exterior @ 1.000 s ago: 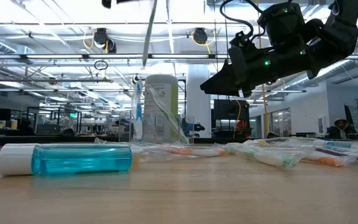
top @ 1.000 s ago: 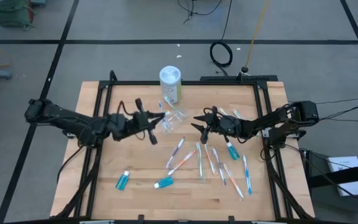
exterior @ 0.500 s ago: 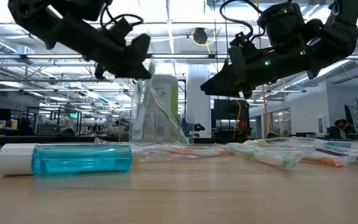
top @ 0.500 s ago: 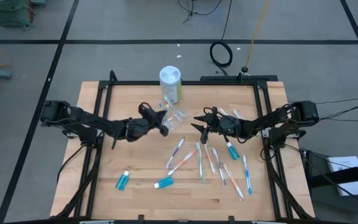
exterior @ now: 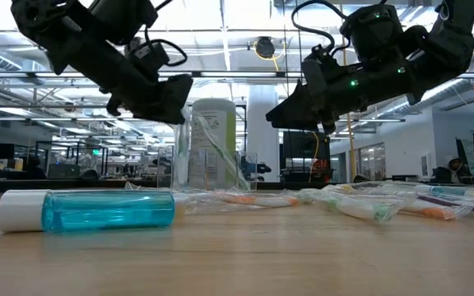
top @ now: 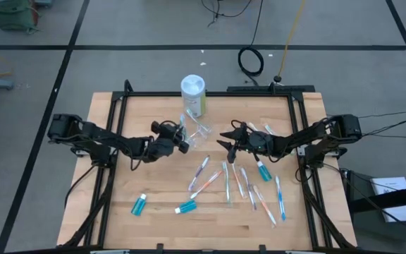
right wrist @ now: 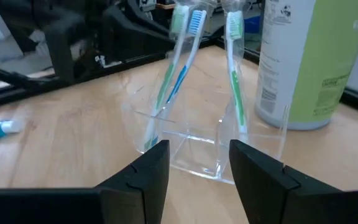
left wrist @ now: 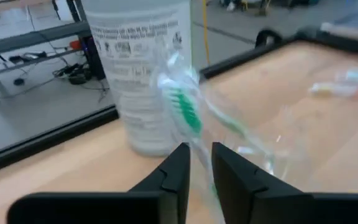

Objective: Pick & Place toothbrushing station
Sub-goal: Put the green toothbrush into the transparent organizer, then put the blue mouthwash into the transparent organizer

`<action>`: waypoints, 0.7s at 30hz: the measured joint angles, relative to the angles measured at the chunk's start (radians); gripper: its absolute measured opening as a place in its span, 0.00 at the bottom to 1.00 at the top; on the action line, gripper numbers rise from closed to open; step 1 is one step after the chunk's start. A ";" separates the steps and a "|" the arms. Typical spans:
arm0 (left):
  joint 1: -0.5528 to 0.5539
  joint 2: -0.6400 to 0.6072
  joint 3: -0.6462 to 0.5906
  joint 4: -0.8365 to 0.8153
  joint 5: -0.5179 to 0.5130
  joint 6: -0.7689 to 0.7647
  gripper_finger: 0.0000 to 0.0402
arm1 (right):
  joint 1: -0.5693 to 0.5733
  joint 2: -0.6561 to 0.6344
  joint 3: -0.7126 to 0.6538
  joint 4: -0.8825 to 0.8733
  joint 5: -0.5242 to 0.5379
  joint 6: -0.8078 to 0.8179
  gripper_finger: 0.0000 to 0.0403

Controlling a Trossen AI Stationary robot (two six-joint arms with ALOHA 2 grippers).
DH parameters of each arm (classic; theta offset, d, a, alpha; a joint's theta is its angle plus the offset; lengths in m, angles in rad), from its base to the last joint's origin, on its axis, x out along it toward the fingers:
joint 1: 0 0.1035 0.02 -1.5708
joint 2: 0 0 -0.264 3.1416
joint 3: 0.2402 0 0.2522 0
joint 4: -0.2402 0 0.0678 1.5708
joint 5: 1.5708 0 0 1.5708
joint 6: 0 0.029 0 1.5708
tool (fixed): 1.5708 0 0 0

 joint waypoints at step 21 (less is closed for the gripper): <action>-0.137 -0.083 0.030 -0.041 -0.047 0.165 0.52 | 0.080 0.000 0.000 -0.103 -0.017 -0.039 0.52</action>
